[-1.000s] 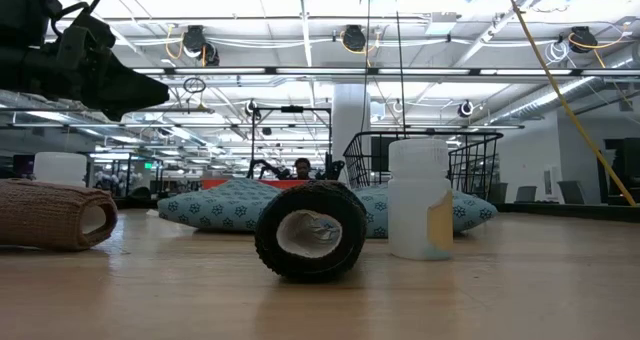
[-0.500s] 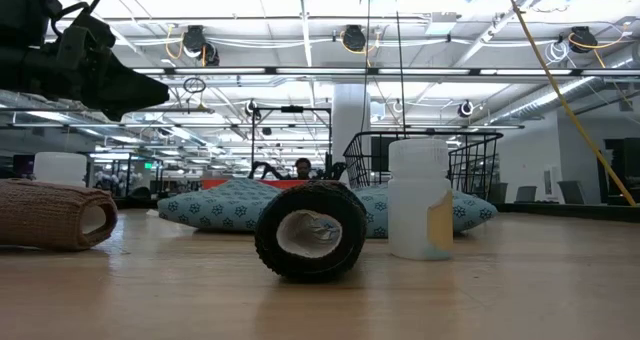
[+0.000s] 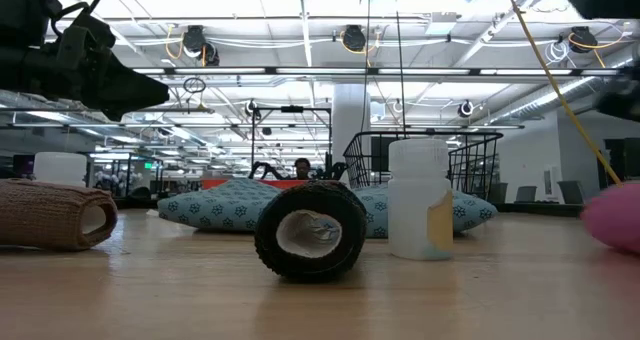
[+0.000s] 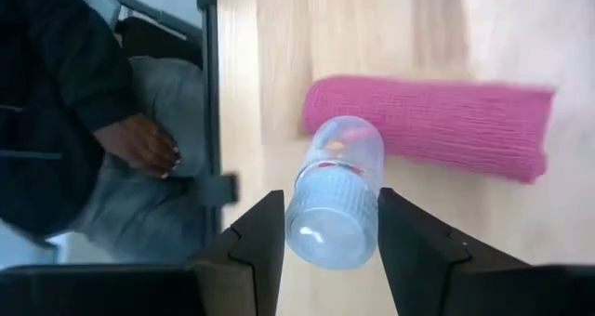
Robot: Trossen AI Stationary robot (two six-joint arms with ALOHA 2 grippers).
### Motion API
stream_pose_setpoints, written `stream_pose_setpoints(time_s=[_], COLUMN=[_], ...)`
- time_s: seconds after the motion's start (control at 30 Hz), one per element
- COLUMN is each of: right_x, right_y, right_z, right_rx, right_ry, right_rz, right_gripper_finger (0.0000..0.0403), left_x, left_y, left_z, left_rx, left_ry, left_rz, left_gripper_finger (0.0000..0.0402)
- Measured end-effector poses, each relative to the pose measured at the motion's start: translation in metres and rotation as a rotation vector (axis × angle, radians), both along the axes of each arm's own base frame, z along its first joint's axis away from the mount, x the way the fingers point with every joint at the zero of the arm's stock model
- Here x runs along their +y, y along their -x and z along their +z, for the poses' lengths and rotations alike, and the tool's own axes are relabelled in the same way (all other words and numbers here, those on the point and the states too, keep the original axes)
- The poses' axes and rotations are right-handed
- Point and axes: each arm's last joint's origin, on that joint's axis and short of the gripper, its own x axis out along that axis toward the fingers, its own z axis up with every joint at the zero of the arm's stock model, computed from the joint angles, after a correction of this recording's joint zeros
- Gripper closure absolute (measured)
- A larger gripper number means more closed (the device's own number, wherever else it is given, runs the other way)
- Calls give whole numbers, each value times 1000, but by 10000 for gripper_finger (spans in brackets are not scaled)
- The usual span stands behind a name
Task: Pick & Place Medicine items
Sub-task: Put the right transparent pill bottle into the left orange basket
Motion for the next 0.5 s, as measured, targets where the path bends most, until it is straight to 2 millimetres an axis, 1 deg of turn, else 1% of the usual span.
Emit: stream_pose_setpoints(time_s=[0.13, 0.23, 0.37, 0.5], right_x=[-14, -22, -33, -46], right_y=[-9, -12, -12, -7], right_z=[2, 6, 19, 31], right_rx=[-92, -120, -192, -260], right_ry=[86, 92, 83, 119], right_rz=[12, 17, 18, -31], right_gripper_finger=[269, 269, 270, 270], left_x=[0, 0, 0, 0], left_y=[0, 0, 0, 0], left_z=[0, 0, 0, 0], left_rx=[0, 0, 0, 0], left_ry=[0, 0, 0, 0], left_rz=[0, 0, 0, 0], left_gripper_finger=[245, 245, 245, 245])
